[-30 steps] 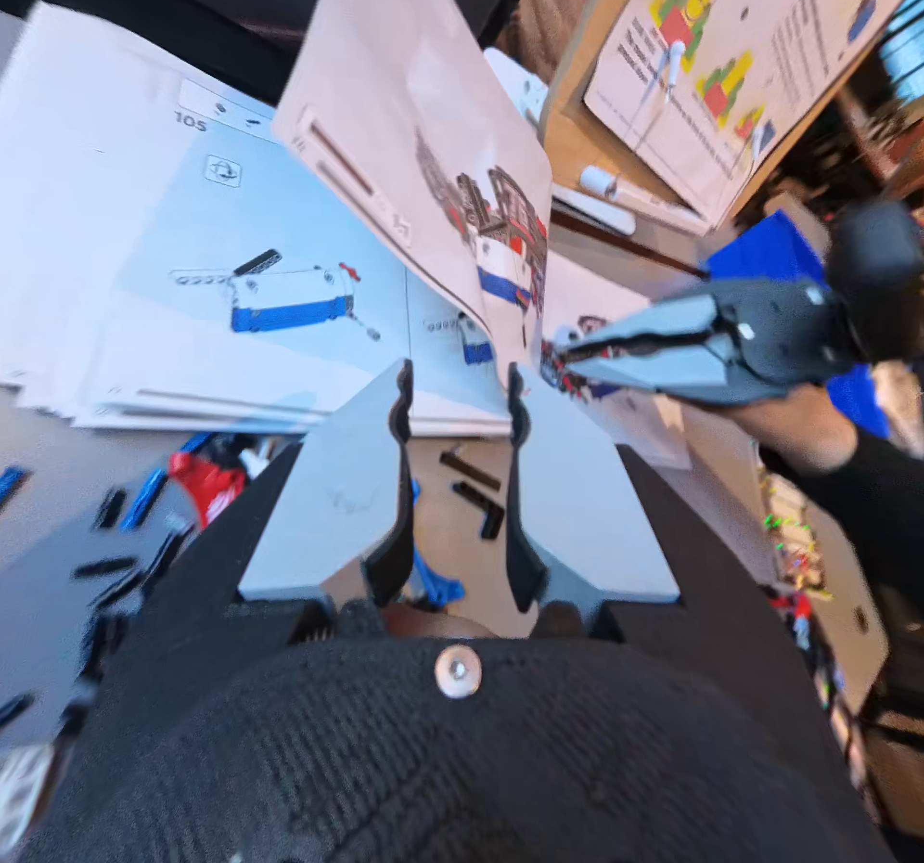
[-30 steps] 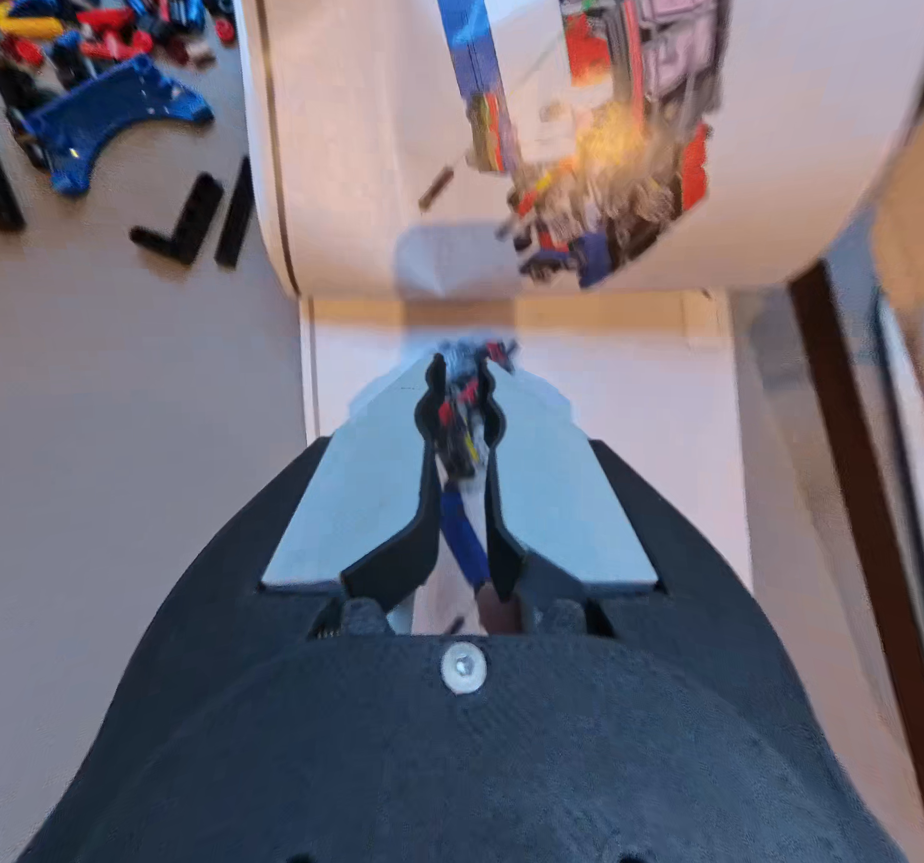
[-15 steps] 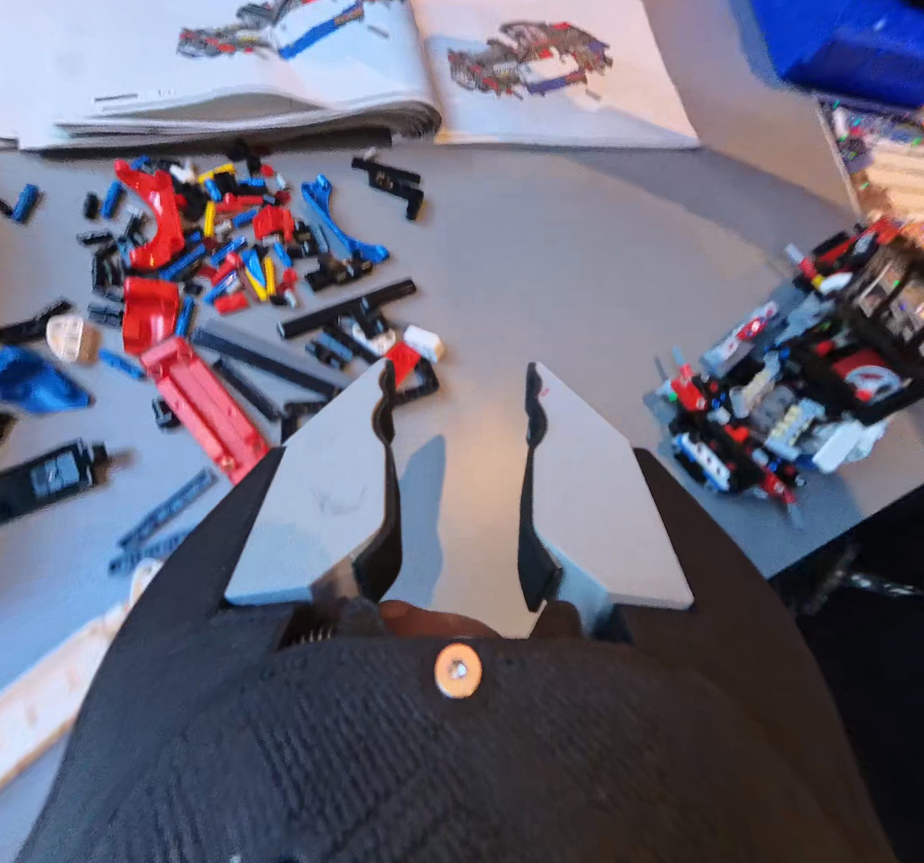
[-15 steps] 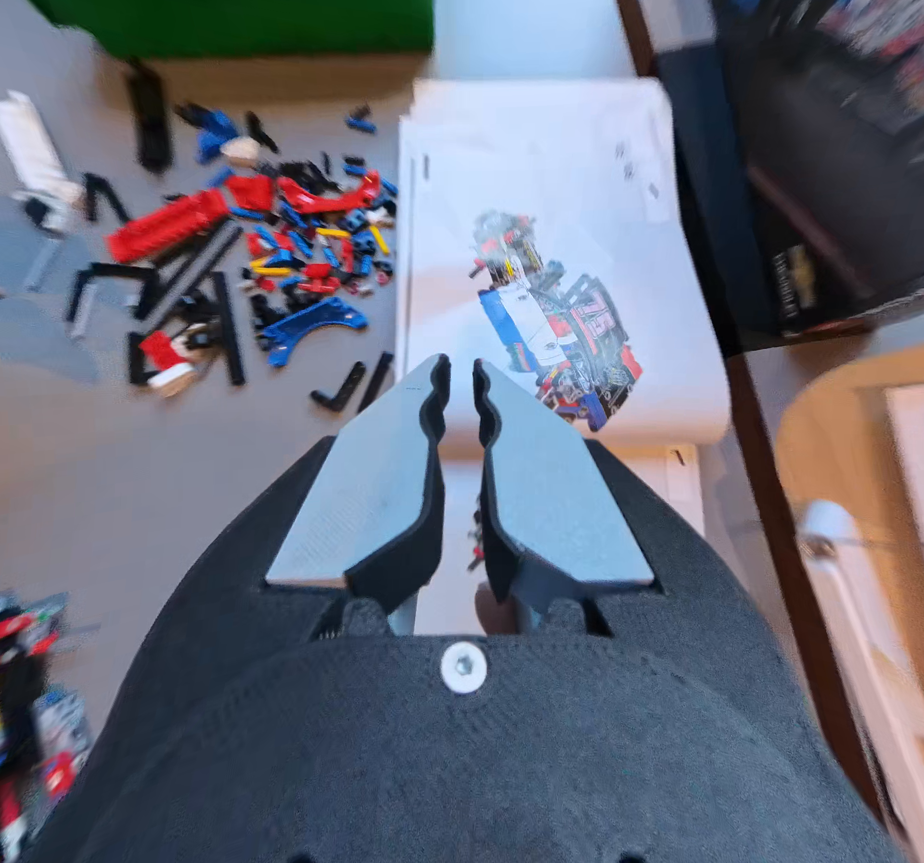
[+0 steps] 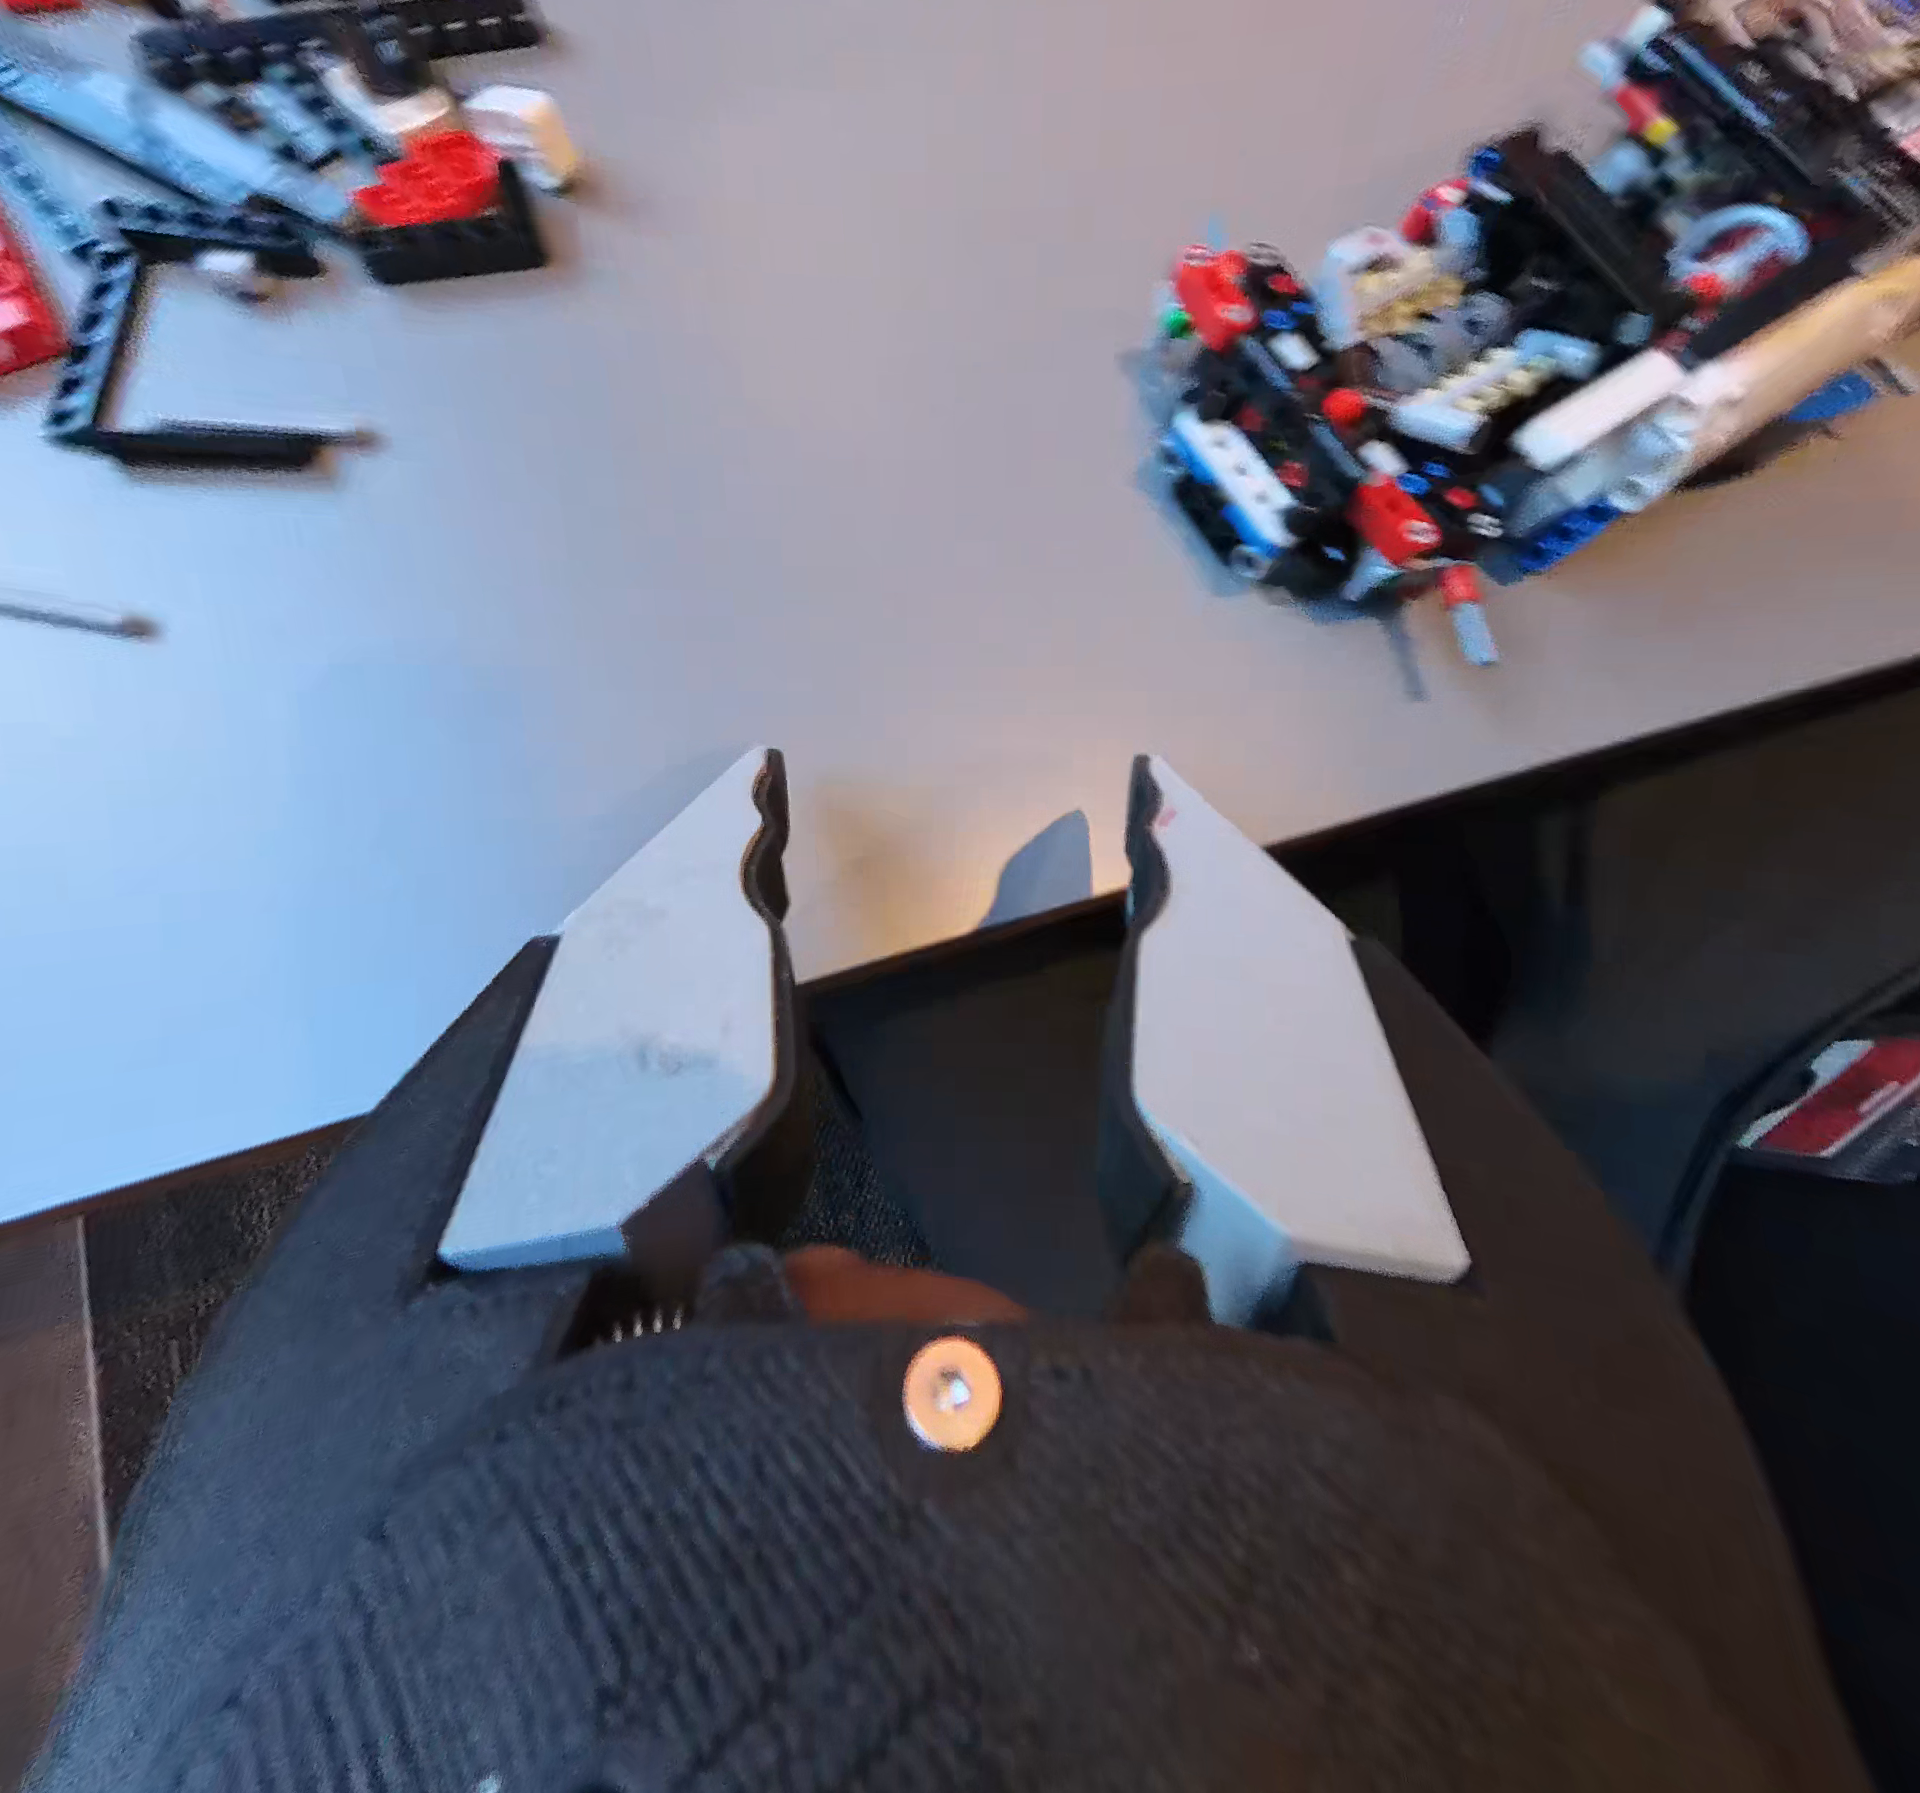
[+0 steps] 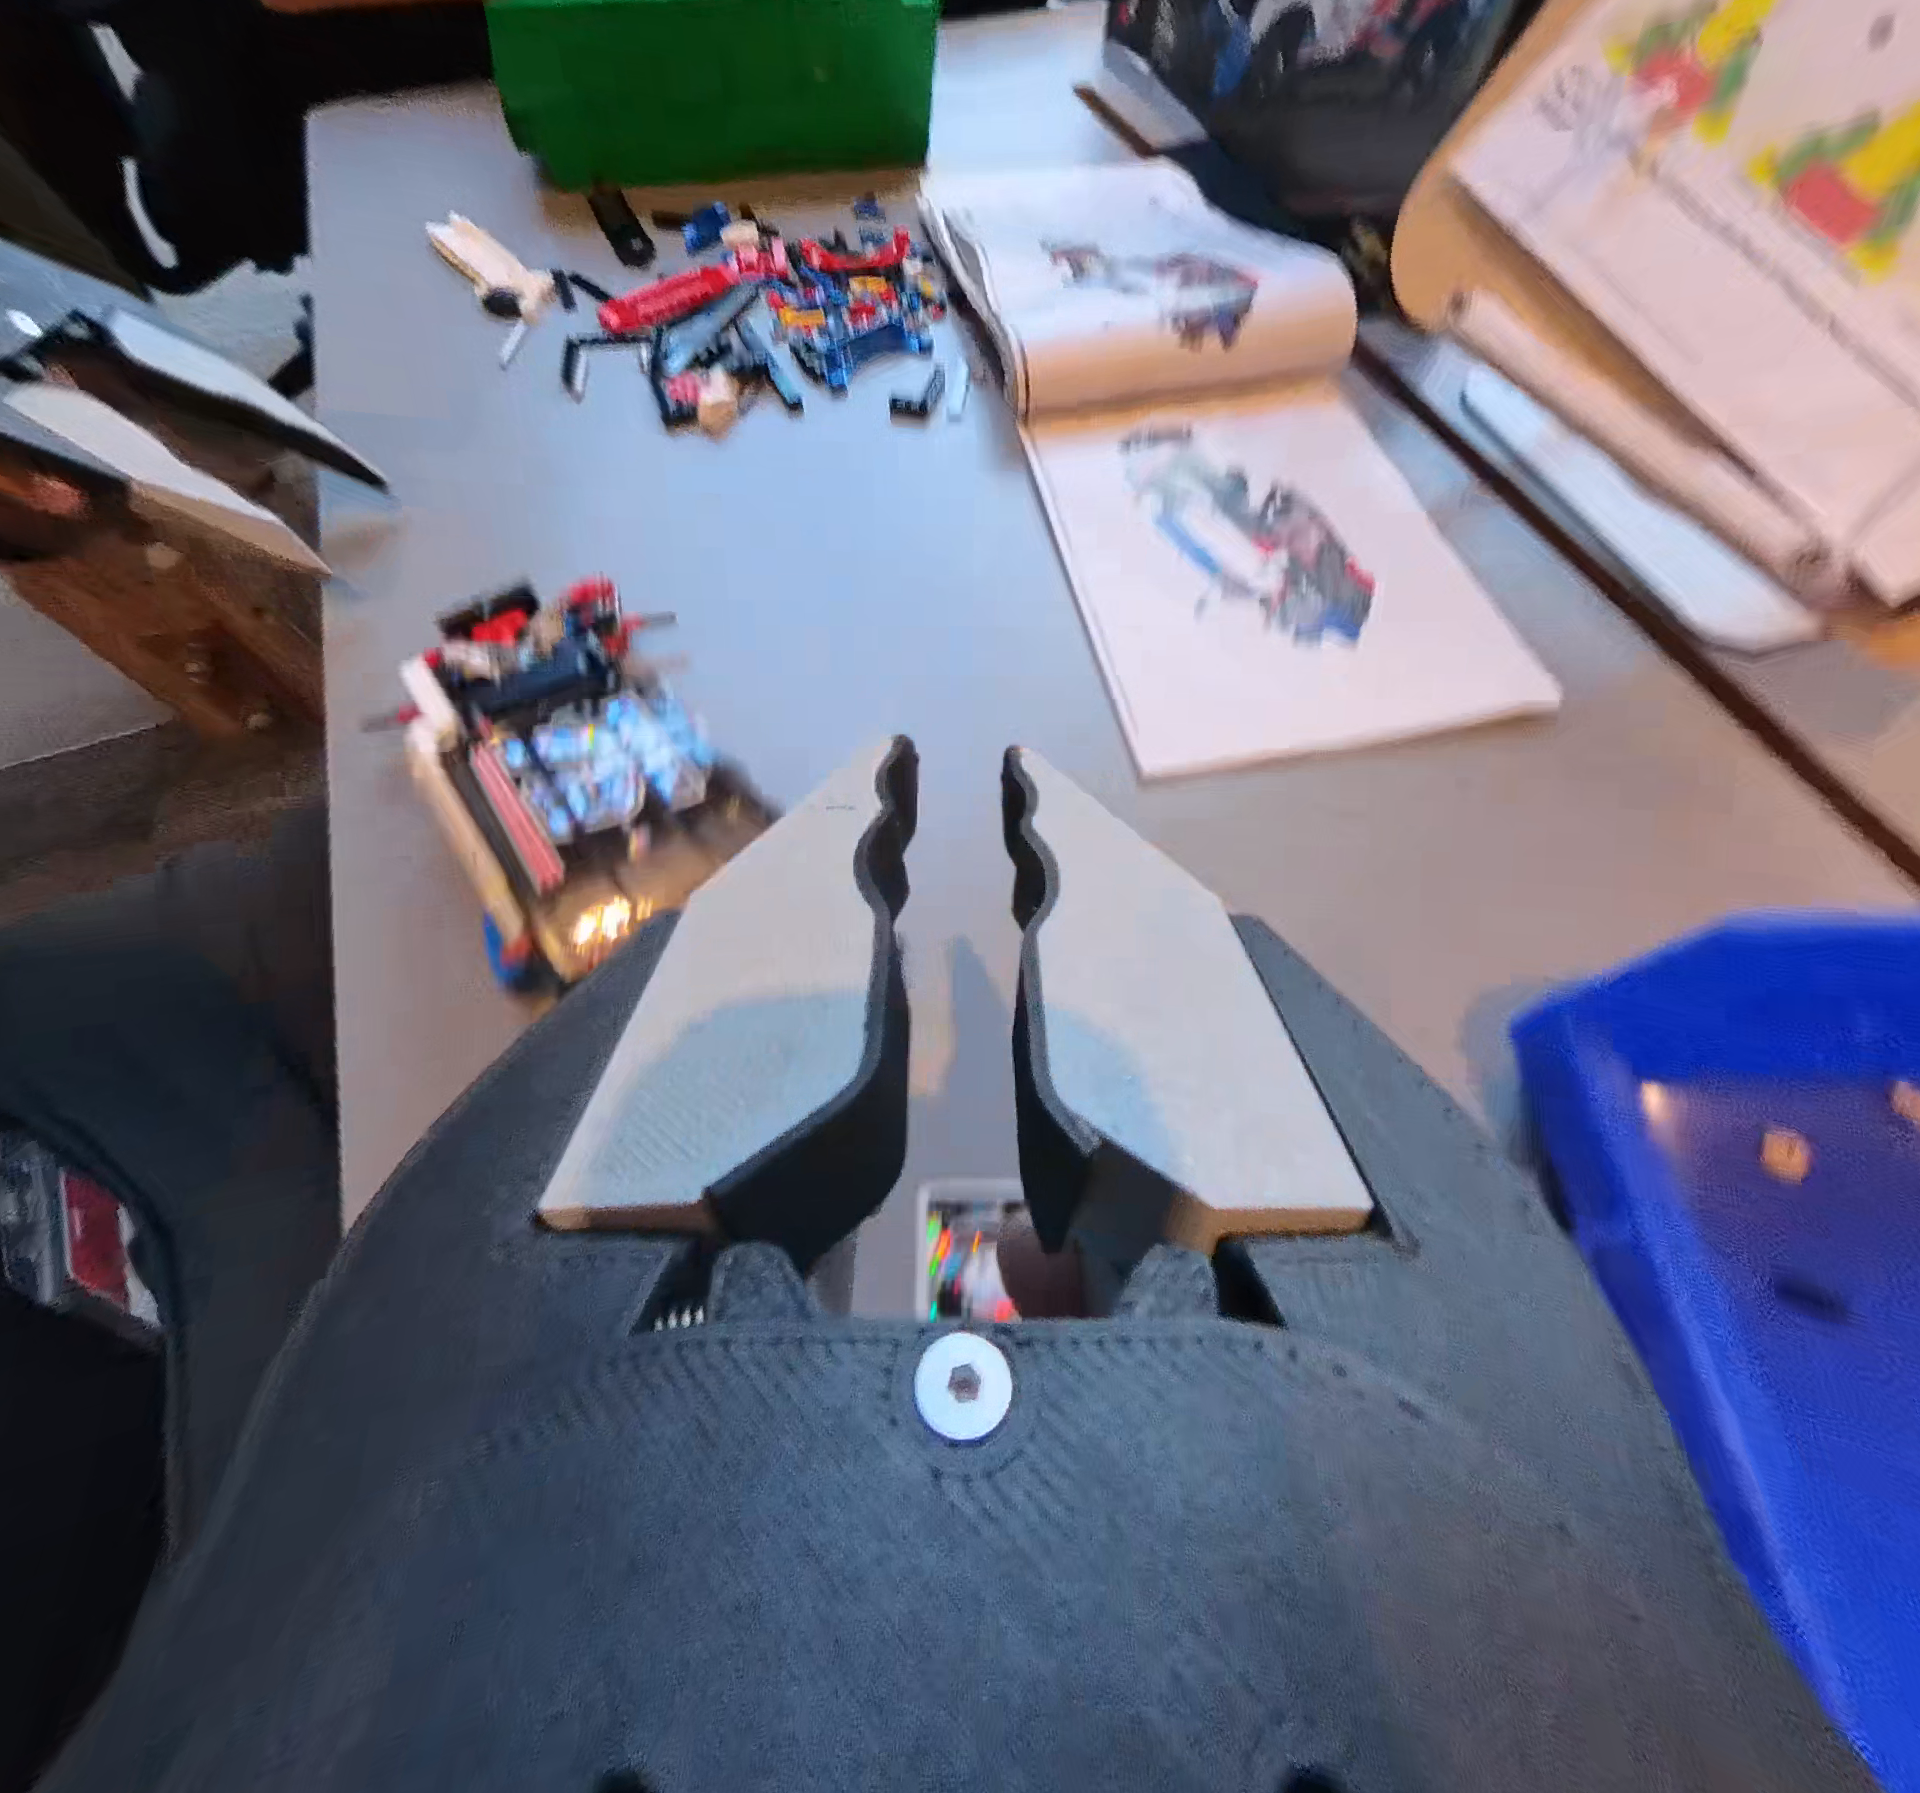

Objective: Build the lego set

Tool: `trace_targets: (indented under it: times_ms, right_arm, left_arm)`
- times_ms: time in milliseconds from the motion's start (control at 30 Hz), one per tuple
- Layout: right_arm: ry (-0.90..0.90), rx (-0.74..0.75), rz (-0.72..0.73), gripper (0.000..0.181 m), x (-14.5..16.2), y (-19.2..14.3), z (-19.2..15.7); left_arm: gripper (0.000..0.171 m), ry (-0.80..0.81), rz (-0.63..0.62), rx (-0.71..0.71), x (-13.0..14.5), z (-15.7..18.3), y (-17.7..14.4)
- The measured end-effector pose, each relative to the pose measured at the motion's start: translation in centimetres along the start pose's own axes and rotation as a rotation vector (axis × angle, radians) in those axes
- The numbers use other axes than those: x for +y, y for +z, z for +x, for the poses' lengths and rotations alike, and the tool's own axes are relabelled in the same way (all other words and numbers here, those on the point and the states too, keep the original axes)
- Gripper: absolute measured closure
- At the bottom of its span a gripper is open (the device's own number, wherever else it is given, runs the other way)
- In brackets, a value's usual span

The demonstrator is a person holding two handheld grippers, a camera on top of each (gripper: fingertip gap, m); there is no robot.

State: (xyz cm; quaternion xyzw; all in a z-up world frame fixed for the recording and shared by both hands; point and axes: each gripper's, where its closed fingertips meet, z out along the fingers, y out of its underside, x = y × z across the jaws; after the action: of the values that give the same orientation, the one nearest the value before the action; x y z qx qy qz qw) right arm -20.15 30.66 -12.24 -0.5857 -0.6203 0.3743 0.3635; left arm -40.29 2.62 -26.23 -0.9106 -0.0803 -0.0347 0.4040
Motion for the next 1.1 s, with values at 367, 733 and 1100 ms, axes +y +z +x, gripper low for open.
trace_targets:
  times_ms: [367,733,1100]
  right_arm:
    - [0.007,0.001,-0.116,0.146,14.2,-4.7,-6.4]
    - [-0.107,0.284,-0.006,0.153,16.4,-6.4,-4.3]
    - [-0.053,0.436,0.106,0.142,15.3,-8.3,-1.7]
  left_arm:
    - [0.115,0.222,-0.138,-0.001,-0.4,6.3,4.3]
    - [0.136,0.198,-0.126,0.055,-3.7,5.7,7.8]
    - [0.125,0.111,0.182,-0.034,-7.2,3.0,7.5]
